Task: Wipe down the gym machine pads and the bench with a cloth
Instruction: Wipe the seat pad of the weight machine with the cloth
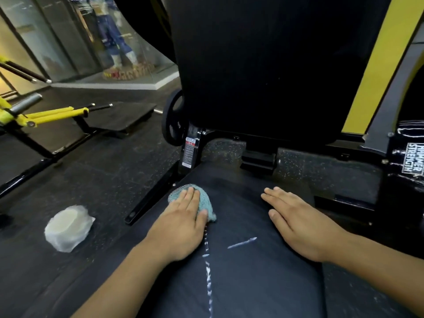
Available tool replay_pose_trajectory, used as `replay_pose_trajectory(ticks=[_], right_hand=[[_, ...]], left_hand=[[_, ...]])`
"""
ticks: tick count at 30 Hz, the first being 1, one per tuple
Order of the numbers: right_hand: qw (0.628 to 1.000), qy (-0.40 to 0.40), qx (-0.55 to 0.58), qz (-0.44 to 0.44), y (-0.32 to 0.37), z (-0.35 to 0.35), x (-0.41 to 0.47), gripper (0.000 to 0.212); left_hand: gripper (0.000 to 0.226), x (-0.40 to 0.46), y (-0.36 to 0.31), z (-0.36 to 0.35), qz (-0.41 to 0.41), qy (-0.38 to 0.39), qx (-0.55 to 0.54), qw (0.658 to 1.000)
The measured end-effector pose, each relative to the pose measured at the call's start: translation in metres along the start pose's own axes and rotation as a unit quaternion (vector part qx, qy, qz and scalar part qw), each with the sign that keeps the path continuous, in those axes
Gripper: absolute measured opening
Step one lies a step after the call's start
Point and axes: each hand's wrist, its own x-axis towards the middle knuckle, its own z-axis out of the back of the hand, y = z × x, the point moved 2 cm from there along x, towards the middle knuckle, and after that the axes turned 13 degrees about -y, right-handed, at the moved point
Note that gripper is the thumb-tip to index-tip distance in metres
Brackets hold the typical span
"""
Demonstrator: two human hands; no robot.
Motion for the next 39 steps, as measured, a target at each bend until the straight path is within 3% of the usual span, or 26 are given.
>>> replay_pose_trajectory(ticks=[8,18,26,32,36,39], right_hand=[[1.0,0.005,-0.002,0.007,0.0,0.0,0.0,0.056],[0.999,0.029,-0.017,0.013,-0.001,0.003,0.009,0.058],[1.0,0.029,-0.007,0.006,0.003,0.001,0.013,0.058],[0.999,0.031,-0.009,-0.017,0.002,0.007,0.013,0.06],[0.996,-0.004,-0.022,-0.084,-0.008,0.015,0.02,0.056],[0.99,-0.013,-0.029,-0.137,-0.015,0.022,0.026,0.05]], left_hand=[[0.065,0.11,-0.014,-0.02,-0.02,0.027,0.004,0.999],[0.058,0.013,-0.034,0.002,-0.16,0.047,-0.059,0.984],[0.07,0.067,0.017,0.003,-0.033,0.039,0.037,0.998],[0.068,0.12,-0.047,-0.019,-0.024,0.047,-0.001,0.999],[0.061,0.111,-0.125,-0.031,-0.125,0.052,-0.028,0.99],[0.058,0.092,-0.13,-0.028,-0.166,0.071,-0.071,0.981]])
